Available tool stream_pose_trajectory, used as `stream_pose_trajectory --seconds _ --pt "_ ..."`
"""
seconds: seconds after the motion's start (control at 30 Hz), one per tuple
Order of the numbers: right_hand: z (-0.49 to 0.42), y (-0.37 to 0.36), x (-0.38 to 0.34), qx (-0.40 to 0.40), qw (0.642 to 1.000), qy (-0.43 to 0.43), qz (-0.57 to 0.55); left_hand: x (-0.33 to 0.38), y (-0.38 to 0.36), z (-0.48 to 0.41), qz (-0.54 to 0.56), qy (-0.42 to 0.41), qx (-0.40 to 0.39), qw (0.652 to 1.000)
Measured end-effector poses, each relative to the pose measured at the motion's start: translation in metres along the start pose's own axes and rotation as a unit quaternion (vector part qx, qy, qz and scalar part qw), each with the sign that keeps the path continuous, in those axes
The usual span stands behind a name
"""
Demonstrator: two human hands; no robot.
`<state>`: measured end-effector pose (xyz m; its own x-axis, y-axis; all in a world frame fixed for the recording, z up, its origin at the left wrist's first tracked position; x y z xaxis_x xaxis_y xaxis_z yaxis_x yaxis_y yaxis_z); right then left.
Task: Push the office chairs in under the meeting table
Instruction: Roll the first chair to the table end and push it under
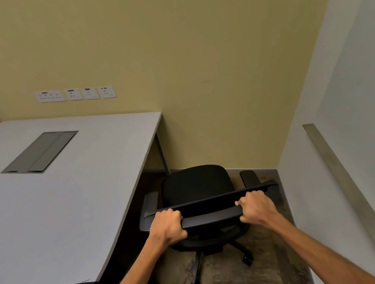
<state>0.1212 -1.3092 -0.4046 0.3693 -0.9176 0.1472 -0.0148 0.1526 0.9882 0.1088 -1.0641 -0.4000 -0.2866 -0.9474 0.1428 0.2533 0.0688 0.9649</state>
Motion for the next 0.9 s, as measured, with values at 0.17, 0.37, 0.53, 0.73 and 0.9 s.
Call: stream_pose_trajectory --seconds 0.17,0.37,0.53,0.73,0.9 --pt "-0.023 0.0 0.04 -0.013 0.998 0.059 0.003 0.028 -0.001 -0.013 0.022 0.048 0.015 0.998" --pt "-0.049 0.001 0.08 -0.016 0.992 0.122 0.007 0.063 -0.001 -0.029 0.04 0.104 0.027 0.993" --pt "-0.077 0.001 0.089 -0.01 0.987 0.162 -0.004 0.065 0.004 -0.042 0.045 0.151 0.041 0.987" --pt "-0.139 -0.002 0.1 -0.001 0.977 0.215 0.004 0.053 0.01 -0.074 0.059 0.197 0.054 0.977" --pt "-0.197 -0.005 0.106 0.009 0.968 0.251 0.023 0.036 0.017 -0.106 0.075 0.232 0.067 0.967"
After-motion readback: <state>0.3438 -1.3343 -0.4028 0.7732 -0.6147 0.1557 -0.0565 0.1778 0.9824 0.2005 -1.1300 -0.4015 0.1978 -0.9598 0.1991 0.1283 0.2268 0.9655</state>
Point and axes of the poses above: each hand's wrist, its own z-axis away from the middle knuckle, its own y-axis out of the back of the hand, x = y × z, the point moved 7 cm from there along -z, towards the middle knuckle, and after that the axes turned 5 degrees about z, right-handed, at the moved point
